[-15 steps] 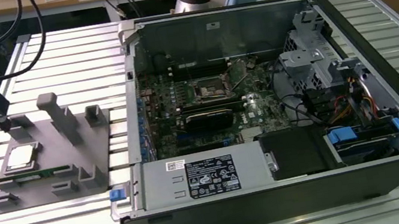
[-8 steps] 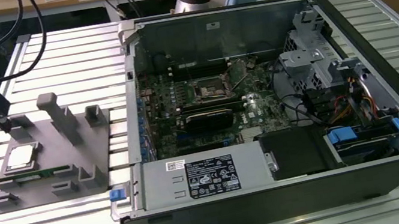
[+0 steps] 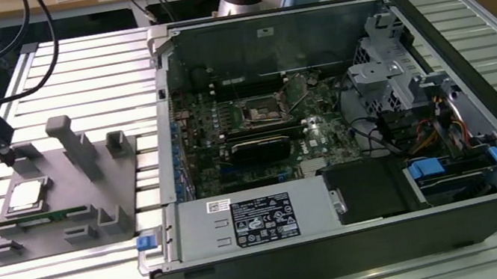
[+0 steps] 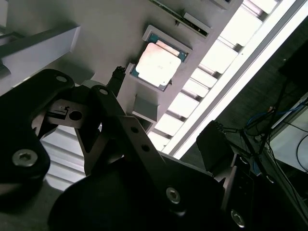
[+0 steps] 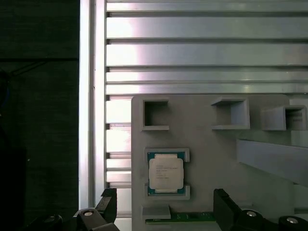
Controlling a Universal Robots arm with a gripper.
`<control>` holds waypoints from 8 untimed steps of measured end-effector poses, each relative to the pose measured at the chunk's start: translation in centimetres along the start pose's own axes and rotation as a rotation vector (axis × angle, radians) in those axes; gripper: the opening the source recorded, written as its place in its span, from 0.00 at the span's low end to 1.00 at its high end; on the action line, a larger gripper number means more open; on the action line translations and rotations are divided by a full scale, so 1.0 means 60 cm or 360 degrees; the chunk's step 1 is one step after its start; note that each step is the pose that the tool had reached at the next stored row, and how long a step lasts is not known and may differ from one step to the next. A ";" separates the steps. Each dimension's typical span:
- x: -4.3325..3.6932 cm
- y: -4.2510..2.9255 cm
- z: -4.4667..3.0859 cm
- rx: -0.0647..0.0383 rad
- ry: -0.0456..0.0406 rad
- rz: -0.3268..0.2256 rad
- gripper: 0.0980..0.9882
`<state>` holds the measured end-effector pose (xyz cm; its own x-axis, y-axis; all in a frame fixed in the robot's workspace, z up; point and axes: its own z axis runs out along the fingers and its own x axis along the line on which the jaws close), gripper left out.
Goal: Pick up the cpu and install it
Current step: 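Pick up the cpu and move it towards the insertion slot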
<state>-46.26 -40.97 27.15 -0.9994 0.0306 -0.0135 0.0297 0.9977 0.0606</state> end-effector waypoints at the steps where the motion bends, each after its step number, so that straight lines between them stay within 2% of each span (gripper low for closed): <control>1: 0.000 0.000 0.000 0.0000 0.0000 0.0000 0.88; 8: 0.000 0.000 0.003 0.0000 0.0000 0.0000 0.88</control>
<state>-46.27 -40.97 26.98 -0.9994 0.0306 -0.0135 0.0298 0.9977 0.0606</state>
